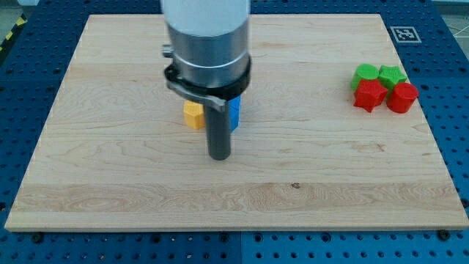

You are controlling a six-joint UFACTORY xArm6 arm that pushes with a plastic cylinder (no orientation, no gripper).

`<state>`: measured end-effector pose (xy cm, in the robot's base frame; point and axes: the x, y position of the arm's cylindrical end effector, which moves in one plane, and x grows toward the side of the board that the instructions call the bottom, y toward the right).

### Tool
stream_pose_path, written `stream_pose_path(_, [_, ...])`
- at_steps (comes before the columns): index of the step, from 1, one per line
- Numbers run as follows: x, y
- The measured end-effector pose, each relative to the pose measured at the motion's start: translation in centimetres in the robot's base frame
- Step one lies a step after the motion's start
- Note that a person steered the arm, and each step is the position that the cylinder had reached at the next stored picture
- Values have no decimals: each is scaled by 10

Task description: Nudge the yellow hexagon a bit right

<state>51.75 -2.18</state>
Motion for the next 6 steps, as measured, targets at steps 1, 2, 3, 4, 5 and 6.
stream_pose_path(1, [-14, -36])
stream_pose_path(2, [-19, -83])
stream_pose_path(3, [-52, -87])
stream_pose_path(4, [-80, -86])
stream_pose_path(5, [-90, -62])
stream_pose_path(6, [-95, -64])
